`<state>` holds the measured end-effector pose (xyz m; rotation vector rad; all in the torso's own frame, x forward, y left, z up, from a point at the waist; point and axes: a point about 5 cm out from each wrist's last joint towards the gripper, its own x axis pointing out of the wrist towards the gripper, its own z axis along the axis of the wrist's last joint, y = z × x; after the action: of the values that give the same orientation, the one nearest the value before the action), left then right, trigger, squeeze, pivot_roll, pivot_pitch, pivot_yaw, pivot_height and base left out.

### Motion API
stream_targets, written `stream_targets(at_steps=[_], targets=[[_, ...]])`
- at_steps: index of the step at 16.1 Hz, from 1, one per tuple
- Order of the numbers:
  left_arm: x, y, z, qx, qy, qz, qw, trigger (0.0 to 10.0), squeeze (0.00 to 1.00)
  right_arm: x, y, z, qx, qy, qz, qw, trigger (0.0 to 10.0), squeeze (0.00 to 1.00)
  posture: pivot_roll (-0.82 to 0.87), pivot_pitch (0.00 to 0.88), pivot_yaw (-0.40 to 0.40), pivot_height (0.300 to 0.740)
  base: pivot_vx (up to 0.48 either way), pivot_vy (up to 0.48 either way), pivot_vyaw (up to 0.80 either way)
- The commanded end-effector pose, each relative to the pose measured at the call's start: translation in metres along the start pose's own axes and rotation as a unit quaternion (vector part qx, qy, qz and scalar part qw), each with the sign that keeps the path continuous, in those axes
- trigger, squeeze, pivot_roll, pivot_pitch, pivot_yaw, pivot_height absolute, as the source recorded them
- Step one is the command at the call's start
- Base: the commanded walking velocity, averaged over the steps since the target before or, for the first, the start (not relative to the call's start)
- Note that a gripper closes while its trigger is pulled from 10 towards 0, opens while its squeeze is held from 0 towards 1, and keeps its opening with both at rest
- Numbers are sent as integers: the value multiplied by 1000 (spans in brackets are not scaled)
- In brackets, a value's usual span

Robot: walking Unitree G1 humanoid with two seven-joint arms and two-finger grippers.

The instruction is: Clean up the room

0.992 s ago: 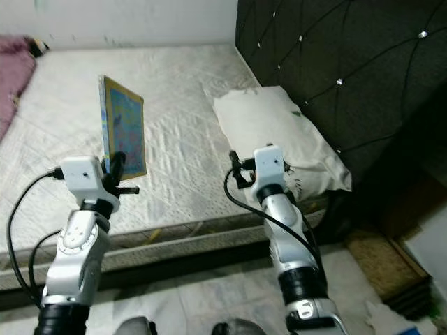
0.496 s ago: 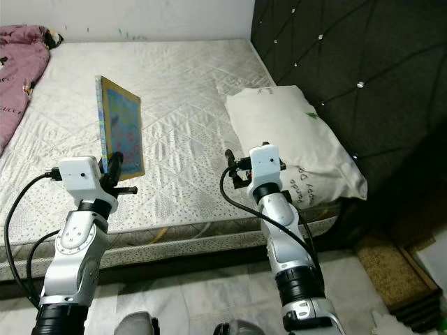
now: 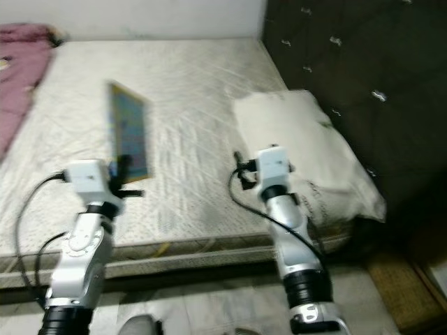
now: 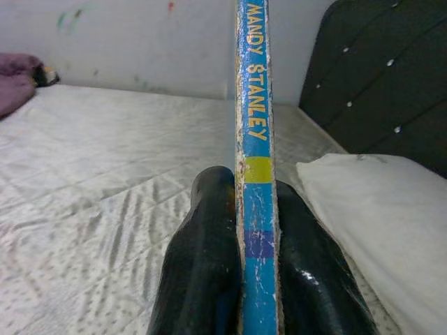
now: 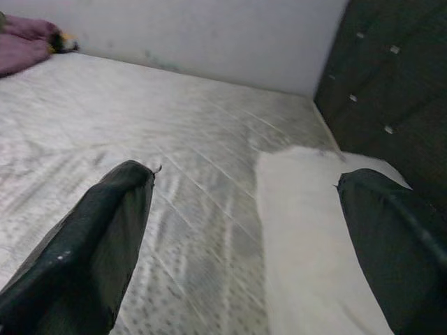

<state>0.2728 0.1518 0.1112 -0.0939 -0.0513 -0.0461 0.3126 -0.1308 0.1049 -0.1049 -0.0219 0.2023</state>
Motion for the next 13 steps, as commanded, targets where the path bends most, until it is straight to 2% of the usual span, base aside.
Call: stream_targets(at_steps=[1,2,6,13], targets=[[2,5,12,6,-25,8,1000,10000,0,2,6,6,-1,-9,10,1000,10000,0,-64,0,-36,740,319,0,0],[2,4,12,6,-25,7,1000,10000,0,1,6,6,-1,-10,10,1000,10000,0,-64,0,-36,740,322,0,0],[2,3,11,4,-21,3,1000,10000,0,-1,7,4,-1,-5,7,1000,10000,0,-65,0,-31,740,311,0,684],[3,2,12,5,-19,-1,1000,10000,0,-1,8,4,0,-5,7,1000,10000,0,-62,0,-30,740,303,0,88]])
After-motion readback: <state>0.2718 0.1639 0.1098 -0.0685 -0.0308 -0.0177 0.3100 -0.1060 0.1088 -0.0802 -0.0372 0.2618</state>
